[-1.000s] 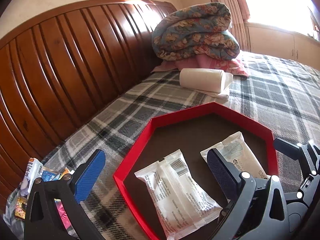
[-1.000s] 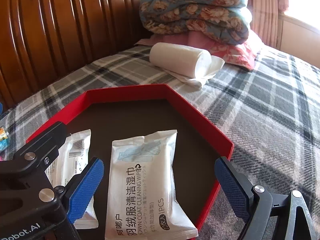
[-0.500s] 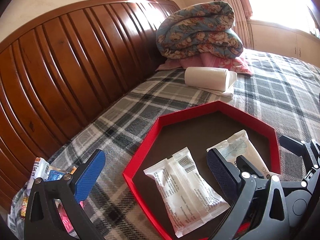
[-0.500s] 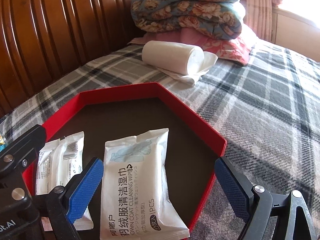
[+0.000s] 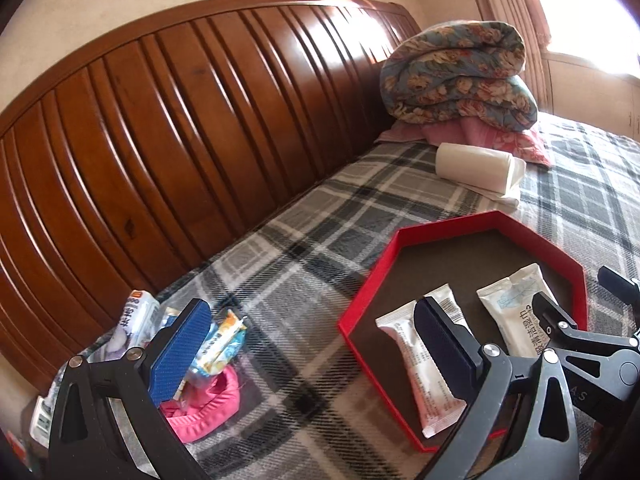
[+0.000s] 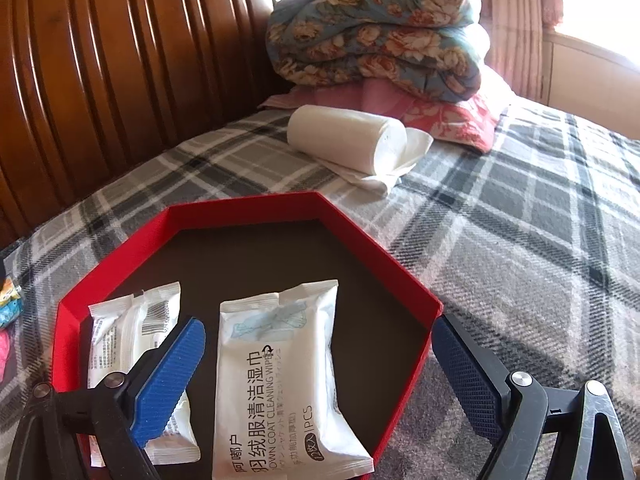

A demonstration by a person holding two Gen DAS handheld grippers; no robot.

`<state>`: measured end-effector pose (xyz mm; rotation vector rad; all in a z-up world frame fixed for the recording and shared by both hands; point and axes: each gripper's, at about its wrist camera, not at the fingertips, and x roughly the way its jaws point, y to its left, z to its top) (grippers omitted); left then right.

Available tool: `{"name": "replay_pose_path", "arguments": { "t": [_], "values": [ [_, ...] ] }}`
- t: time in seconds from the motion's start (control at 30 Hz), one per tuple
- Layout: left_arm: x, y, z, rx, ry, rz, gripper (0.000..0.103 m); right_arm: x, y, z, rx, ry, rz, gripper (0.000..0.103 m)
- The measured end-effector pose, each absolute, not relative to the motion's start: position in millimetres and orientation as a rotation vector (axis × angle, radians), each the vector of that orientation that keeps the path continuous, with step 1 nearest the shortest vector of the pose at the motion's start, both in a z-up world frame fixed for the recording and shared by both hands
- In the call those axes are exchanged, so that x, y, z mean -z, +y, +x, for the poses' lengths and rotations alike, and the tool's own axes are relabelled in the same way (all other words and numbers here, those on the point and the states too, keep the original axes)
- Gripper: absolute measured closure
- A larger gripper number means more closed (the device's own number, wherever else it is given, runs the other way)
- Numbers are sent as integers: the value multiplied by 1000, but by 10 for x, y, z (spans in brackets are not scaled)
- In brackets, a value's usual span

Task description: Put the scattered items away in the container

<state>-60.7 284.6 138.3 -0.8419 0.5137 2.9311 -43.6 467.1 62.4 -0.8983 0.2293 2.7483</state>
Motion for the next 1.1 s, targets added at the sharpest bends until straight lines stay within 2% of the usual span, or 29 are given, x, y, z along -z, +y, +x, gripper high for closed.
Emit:
{"name": "replay_pose_path", "arguments": {
  "t": [0.13,0.4,0.6,0.73,0.77,0.9,1.1],
  "values": [
    [-1517,2539,-534,-3019,531,-840,0,-672,4513,-453,-2771,149,-905,8],
    [-1881,1857,-232,-3195,561,-844,0,-857,4068,-453,-2926,120,-912,7],
    [-2201,1131,170,-3273,527,-1044,0,-925,3587,-364,-3068,112,-991,7],
    [-2291,677,630,-3319,618,-1098,0,-944,3279,-257,-3152,117,-1051,7],
    [-2308,559,732,-3373,589,-1061,0,-943,3194,-231,-3165,104,-1067,7],
    [-2253,127,874,-3420,272,-1034,0,-928,2841,-136,-3227,51,-1135,7],
    [-1749,-260,345,-3341,147,-1199,0,-955,2502,-157,-3255,143,-1141,4]
  ]
}}
